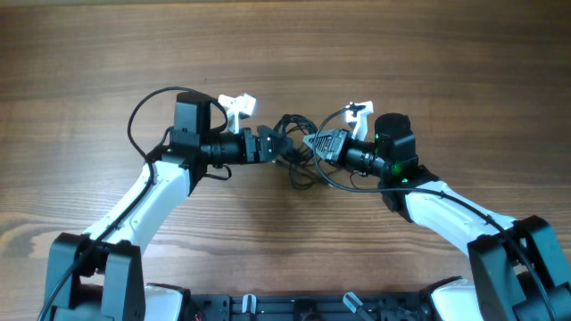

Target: Untangle cables

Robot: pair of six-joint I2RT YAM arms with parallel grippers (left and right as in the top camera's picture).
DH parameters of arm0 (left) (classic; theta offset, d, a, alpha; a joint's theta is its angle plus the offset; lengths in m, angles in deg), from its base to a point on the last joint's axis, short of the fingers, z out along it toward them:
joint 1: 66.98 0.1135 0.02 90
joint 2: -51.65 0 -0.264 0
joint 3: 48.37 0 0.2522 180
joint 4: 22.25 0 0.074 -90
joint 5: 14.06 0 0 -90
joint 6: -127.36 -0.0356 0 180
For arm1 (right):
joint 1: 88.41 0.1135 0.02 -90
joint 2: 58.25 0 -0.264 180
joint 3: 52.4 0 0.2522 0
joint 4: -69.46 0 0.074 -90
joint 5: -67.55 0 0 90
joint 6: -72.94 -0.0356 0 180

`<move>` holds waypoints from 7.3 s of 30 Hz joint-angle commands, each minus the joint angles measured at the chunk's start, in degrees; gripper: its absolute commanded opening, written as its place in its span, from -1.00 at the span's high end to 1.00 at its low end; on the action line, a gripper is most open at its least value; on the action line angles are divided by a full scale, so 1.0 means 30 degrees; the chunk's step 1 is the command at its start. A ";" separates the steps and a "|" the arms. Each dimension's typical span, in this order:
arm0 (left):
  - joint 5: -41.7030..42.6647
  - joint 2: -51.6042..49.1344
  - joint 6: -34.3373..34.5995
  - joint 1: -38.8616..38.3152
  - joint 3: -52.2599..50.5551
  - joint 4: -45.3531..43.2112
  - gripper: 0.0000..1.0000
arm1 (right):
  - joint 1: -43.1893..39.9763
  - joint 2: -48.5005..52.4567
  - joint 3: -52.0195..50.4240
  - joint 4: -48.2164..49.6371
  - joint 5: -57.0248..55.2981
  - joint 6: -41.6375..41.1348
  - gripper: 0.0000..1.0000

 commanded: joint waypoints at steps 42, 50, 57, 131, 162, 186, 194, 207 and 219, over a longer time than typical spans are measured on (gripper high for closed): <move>0.7992 -0.0087 0.4240 0.3417 0.0087 -0.1836 0.92 | 0.5544 0.0262 0.0226 0.0568 -1.1927 1.3187 0.91; 0.2790 -0.0087 -0.3104 0.3504 0.0087 0.1851 0.92 | 0.3636 -0.0648 0.0226 -0.0809 -1.1271 1.2750 0.92; -0.1479 -0.0087 -0.3177 0.3504 0.0087 0.4102 0.92 | 0.2623 -0.2339 0.0226 -0.0816 -0.8072 1.2743 0.90; 0.1953 -0.0087 -0.3300 0.3701 0.0087 0.1552 0.92 | -0.2025 -0.2237 0.0189 1.3821 0.4350 0.0576 0.91; 0.2696 -0.0087 -0.4240 0.0568 0.0087 -0.0138 0.92 | 0.2739 -0.2237 0.0189 0.0619 -0.4240 0.9296 0.91; 0.3497 -0.0080 -0.4022 -0.1129 0.0087 -0.1217 0.92 | 0.2601 -0.2361 0.0189 0.0022 -0.4626 0.8182 0.56; 0.3497 -0.0080 -0.4175 -0.0226 0.0087 -0.1144 0.92 | 0.0466 -0.4991 0.0189 -0.0015 0.1967 0.6892 0.32; 0.4357 -0.0080 -0.6266 -0.1443 0.0087 -0.1049 0.92 | -0.0299 -0.4903 0.0189 0.1319 0.2783 0.4561 0.25; 0.4342 -0.0080 -0.9493 -0.2084 0.0087 -0.0918 0.92 | -0.0226 -0.3009 0.0189 0.2280 0.4466 0.1610 0.26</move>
